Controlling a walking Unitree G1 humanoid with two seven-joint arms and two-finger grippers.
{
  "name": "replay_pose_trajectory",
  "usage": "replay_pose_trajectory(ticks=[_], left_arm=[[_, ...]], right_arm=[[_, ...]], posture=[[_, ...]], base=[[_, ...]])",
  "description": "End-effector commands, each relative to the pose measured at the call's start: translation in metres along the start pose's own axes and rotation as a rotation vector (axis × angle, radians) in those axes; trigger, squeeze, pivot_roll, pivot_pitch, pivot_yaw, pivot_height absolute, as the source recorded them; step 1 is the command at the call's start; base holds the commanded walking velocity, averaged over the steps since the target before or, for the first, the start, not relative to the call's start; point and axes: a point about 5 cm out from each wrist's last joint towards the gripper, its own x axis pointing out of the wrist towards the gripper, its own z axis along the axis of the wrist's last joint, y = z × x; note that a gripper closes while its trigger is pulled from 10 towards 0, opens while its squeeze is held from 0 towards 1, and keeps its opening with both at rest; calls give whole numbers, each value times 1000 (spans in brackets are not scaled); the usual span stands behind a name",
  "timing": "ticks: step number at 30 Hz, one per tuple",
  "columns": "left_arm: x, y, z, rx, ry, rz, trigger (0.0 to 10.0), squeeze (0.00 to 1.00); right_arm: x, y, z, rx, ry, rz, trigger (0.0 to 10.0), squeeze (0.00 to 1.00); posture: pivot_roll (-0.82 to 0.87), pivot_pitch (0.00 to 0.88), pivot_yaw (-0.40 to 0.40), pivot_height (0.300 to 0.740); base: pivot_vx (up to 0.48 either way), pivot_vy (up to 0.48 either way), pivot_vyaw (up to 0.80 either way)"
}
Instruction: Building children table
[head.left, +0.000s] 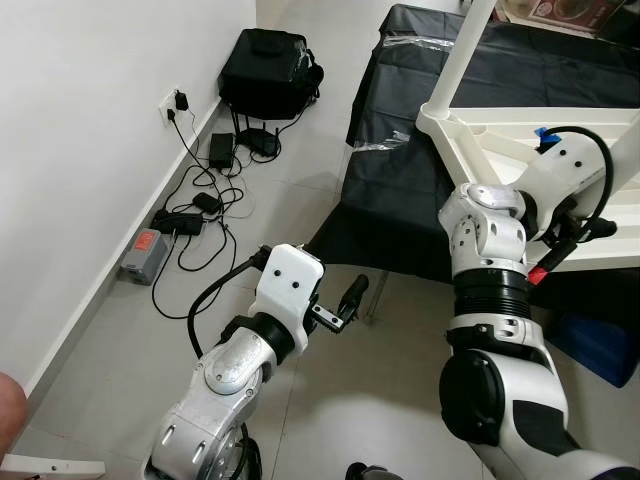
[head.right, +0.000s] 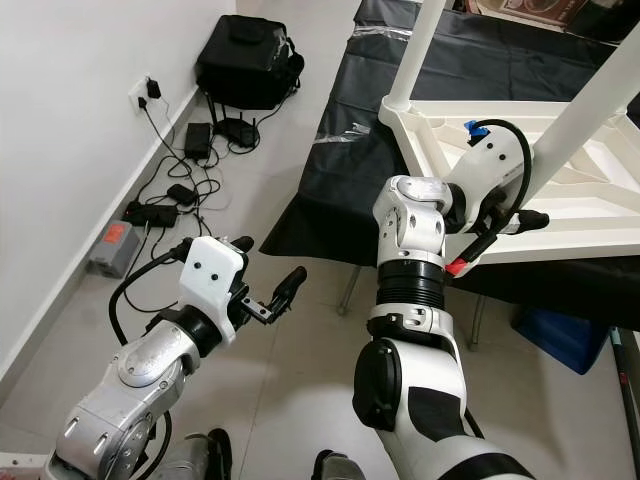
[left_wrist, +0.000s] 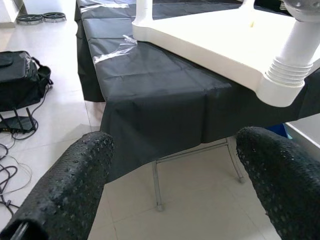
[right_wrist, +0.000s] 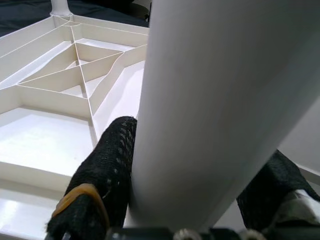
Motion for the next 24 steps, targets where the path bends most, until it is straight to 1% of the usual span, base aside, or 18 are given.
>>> replay_pose_trajectory(ticks=[1, 24], left_arm=[[-2, -1, -1, -2, 3, -6, 10000, 0], [1, -2, 0, 1, -4, -8, 10000, 0]], right_arm=[[0, 0, 5, 11, -10, 1, 10000, 0], [-9, 1, 11, 23, -4, 27, 10000, 0]], posture=[[119, 186, -86, 740], [117, 186, -90, 740]], base=[[0, 0, 0], [0, 0, 0]])
